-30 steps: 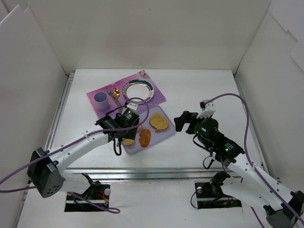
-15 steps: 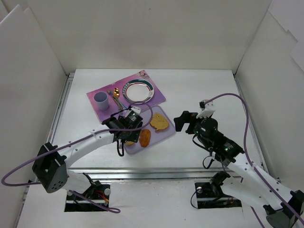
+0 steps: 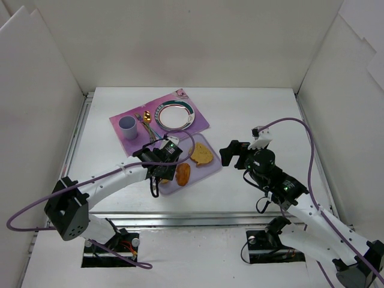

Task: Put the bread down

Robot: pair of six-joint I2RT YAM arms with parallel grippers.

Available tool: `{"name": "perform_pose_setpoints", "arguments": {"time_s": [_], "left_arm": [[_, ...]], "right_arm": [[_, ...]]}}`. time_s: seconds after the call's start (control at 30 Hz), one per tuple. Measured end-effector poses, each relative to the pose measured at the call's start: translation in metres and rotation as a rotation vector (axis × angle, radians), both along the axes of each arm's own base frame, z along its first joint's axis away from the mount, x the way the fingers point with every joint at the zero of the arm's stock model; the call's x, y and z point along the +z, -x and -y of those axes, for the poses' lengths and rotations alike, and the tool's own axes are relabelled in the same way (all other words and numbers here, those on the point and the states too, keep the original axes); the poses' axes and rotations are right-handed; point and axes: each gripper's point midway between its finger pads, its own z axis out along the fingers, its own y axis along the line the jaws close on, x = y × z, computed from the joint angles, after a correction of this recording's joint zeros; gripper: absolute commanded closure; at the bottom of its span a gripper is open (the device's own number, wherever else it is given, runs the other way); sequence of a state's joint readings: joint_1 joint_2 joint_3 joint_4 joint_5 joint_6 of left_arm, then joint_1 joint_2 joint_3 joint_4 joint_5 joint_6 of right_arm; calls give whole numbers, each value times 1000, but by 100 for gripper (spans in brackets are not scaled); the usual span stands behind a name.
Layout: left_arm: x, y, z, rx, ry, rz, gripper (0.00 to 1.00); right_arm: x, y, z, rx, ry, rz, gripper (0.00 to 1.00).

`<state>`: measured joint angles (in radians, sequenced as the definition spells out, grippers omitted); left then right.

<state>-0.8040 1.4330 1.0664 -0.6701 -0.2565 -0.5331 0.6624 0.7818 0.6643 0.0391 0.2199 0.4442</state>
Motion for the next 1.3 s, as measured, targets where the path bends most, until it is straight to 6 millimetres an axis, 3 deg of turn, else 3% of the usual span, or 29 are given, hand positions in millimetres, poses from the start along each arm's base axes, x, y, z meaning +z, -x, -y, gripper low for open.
{"name": "perform_pose_setpoints", "arguments": {"time_s": [0.37, 0.47, 0.67, 0.83, 0.93, 1.17, 1.3], "left_arm": [[7, 0, 0, 2, 2, 1, 60], [23, -5, 4, 2, 21, 23, 60], [75, -26, 24, 2, 90, 104, 61], [101, -54, 37, 9, 111, 126, 61], [109, -84, 38, 41, 114, 125, 62], [111, -158, 21, 128, 100, 134, 61], [99, -189, 8, 161, 107, 119, 63]], "right_arm": [[-1, 0, 0, 0, 1, -2, 2], [-1, 0, 0, 0, 1, -2, 2], [0, 0, 0, 0, 1, -1, 2], [-1, 0, 0, -1, 2, -2, 2], [0, 0, 1, -4, 3, -1, 2], [2, -1, 6, -28, 4, 8, 2], [4, -1, 8, -41, 2, 17, 2]]}}
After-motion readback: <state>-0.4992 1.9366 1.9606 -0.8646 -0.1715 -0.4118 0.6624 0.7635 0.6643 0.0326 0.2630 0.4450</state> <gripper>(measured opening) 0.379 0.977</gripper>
